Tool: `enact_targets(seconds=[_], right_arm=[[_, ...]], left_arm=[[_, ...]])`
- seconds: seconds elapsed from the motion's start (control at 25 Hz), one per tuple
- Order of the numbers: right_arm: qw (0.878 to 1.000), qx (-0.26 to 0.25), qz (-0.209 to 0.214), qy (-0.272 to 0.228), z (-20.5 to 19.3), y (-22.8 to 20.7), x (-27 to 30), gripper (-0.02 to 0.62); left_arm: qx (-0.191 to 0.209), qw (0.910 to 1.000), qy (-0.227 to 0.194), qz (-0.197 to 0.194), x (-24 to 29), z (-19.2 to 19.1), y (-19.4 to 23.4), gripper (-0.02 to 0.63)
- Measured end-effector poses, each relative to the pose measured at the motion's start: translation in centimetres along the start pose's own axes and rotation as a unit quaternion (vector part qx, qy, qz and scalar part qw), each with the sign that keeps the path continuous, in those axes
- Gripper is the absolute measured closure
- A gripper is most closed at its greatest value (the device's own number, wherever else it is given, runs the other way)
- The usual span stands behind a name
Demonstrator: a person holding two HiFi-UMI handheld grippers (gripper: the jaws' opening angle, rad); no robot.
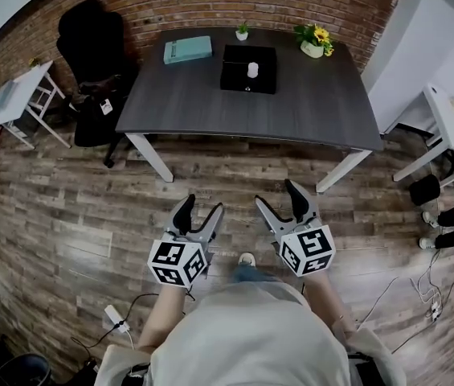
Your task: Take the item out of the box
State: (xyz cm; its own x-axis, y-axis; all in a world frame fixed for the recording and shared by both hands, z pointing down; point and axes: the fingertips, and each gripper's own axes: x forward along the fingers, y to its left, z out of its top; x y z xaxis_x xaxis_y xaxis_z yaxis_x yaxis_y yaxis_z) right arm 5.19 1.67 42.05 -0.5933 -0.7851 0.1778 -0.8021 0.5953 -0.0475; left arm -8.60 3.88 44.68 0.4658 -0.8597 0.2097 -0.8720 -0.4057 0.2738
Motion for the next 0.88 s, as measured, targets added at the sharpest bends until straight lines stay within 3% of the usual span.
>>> enact_targets(seconds=[0.4,0.88], right_arm=[[1.000,0.006,0.007,-0.006,1.1,-7.6,4.2,0.278],[1.000,0.014,0.003,-0.003,1.6,-11.7,8.8,0.278]], left_arm=[[-0.013,0.9996,-0.015,0.020,8.2,2.2,0.7,0.316],[-0.028,0.9989,-0.008,0.038,13.0,2.9,3.2,0.316]])
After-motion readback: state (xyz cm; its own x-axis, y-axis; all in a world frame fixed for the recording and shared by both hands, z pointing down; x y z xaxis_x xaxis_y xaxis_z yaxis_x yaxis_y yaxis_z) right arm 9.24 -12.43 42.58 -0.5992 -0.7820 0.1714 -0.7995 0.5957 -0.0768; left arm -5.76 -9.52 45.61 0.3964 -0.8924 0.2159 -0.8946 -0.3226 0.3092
